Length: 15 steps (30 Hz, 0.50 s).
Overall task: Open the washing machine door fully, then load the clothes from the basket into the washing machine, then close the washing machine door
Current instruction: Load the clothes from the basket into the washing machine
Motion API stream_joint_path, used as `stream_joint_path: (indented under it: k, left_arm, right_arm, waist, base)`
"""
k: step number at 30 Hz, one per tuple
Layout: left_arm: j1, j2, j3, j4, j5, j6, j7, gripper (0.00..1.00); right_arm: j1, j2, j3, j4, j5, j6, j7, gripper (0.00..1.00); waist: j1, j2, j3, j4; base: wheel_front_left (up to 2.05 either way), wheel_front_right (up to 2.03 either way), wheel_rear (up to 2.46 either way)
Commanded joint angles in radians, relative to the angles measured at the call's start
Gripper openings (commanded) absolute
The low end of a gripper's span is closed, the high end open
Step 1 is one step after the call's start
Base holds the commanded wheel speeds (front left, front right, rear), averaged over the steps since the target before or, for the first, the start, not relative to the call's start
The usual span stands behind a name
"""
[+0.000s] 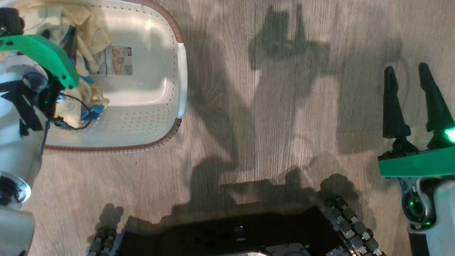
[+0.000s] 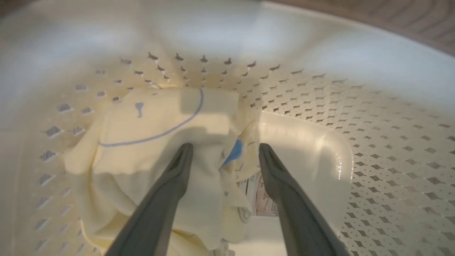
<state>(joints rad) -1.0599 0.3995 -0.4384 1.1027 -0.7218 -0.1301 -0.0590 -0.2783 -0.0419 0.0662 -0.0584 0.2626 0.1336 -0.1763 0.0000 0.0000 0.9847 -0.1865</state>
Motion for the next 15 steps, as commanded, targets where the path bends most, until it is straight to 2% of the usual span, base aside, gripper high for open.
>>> stream_joint_path:
  k: [1, 2, 3, 4, 5, 6, 15]
  left_arm:
    - [0.007, 0.053, 0.013, 0.009, -0.005, 0.0, -0.006, 1.0]
    - [-0.001, 0.052, 0.012, 0.021, -0.001, 0.006, -0.019, 1.0]
    - [-0.009, 0.05, 0.011, 0.032, 0.001, 0.011, -0.034, 0.88]
    - [-0.015, 0.046, 0.013, 0.043, 0.0, 0.014, -0.042, 0.62]
    - [-0.023, 0.045, 0.009, 0.054, 0.005, 0.019, -0.05, 0.43]
    - [-0.035, 0.039, 0.007, 0.074, 0.006, 0.02, -0.06, 0.0]
    - [-0.051, -0.003, -0.013, 0.116, 0.011, 0.012, -0.13, 0.0]
  right_arm:
    - [0.023, -0.008, 0.019, -0.032, -0.004, -0.003, -0.005, 1.0]
    - [0.023, -0.008, 0.019, -0.034, -0.003, -0.003, -0.004, 1.0]
    - [0.024, -0.009, 0.019, -0.037, -0.003, -0.003, -0.003, 1.0]
    - [0.025, -0.009, 0.019, -0.039, -0.002, -0.003, -0.002, 1.0]
    - [0.025, -0.01, 0.018, -0.042, -0.002, -0.003, 0.0, 1.0]
    - [0.027, -0.012, 0.016, -0.046, -0.002, -0.003, 0.003, 1.0]
    - [0.036, -0.013, -0.004, -0.057, -0.008, -0.003, 0.01, 1.0]
  waist:
    - [0.0, 0.0, 0.003, -0.002]
    - [0.0, 0.0, 0.004, -0.002]
    - [0.0, 0.0, 0.006, -0.003]
    - [0.0, 0.0, 0.007, -0.003]
    - [0.0, 0.0, 0.008, -0.003]
    - [0.0, 0.0, 0.01, -0.002]
    - [0.0, 0.0, -0.004, 0.025]
  base:
    - [0.0, 0.0, 0.0]
    - [0.0, 0.0, 0.0]
    - [0.0, 0.0, 0.0]
    - [0.0, 0.0, 0.0]
    - [0.0, 0.0, 0.0]
    - [0.0, 0.0, 0.0]
    - [0.0, 0.0, 0.0]
